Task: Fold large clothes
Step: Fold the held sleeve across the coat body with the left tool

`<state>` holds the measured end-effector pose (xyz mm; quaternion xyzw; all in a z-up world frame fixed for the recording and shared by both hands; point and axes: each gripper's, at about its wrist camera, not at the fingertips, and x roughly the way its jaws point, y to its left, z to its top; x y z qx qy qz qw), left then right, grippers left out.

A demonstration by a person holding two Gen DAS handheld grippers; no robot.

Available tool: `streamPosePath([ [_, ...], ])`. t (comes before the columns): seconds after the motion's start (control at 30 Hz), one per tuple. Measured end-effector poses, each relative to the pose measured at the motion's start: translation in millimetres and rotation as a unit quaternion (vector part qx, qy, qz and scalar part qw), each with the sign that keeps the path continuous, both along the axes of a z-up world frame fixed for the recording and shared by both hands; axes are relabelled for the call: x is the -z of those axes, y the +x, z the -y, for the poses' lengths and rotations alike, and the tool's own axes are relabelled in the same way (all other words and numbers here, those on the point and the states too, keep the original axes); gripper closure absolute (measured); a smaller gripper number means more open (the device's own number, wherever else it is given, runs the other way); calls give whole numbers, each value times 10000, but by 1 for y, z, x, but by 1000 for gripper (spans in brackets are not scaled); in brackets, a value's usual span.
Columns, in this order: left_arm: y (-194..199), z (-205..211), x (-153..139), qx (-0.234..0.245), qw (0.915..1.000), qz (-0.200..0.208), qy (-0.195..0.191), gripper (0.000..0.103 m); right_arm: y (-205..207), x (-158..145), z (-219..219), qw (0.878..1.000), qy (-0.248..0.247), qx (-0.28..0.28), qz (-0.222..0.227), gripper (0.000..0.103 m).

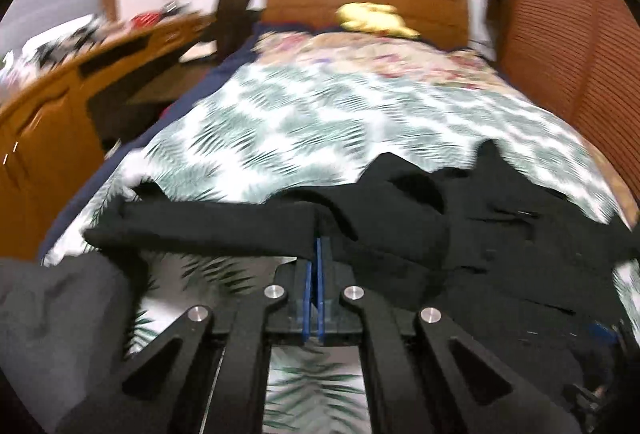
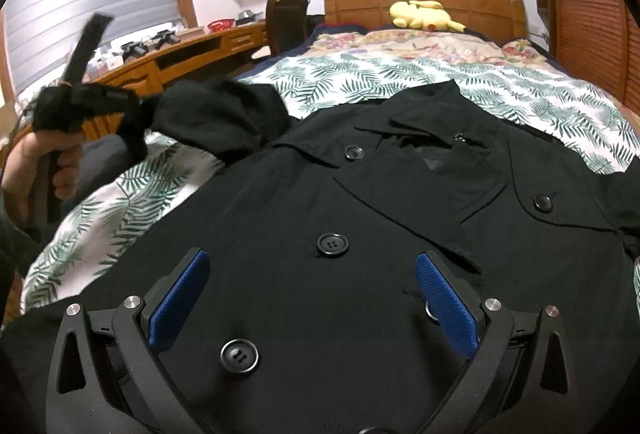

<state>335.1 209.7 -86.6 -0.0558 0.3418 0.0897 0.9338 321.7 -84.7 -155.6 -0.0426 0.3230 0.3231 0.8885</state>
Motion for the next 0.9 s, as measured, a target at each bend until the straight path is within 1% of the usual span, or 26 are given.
streamPosePath([
  [0.13,-3,60,-29,685,9975,108,122,103,1,-11,14,9999,-44,98,74,0],
  [0.23,-4,97,-36,1073,9940,68,216,103,7,-23,32,9993,-106,274,229,0],
  [0.3,-6,114,-37,1160,9926,-14,364,103,11,-28,43,9985,-114,436,315,0],
  [0.37,-10,127,-34,1224,9912,-145,478,103,16,-27,52,9981,-96,544,289,0],
  [0.47,-16,133,-30,1371,9891,-341,411,101,21,-21,58,9982,-93,561,177,0],
  [0.57,-25,133,-33,1379,9889,-407,373,96,23,-16,56,9987,-129,487,108,0],
  [0.63,-35,133,-37,1394,9890,-365,347,91,23,-14,53,9989,-150,432,84,0],
  [0.7,-46,129,-42,1385,9895,-287,311,79,24,-11,51,9991,-174,392,55,0],
  [0.73,-52,127,-45,1402,9894,-251,282,77,24,-10,50,9991,-186,380,40,0],
  [0.8,-58,123,-46,1376,9899,-206,287,69,25,-9,49,9991,-205,367,9,0],
  [0.9,-59,111,-43,1271,9909,-209,381,64,26,-6,48,9991,-234,367,2,0],
])
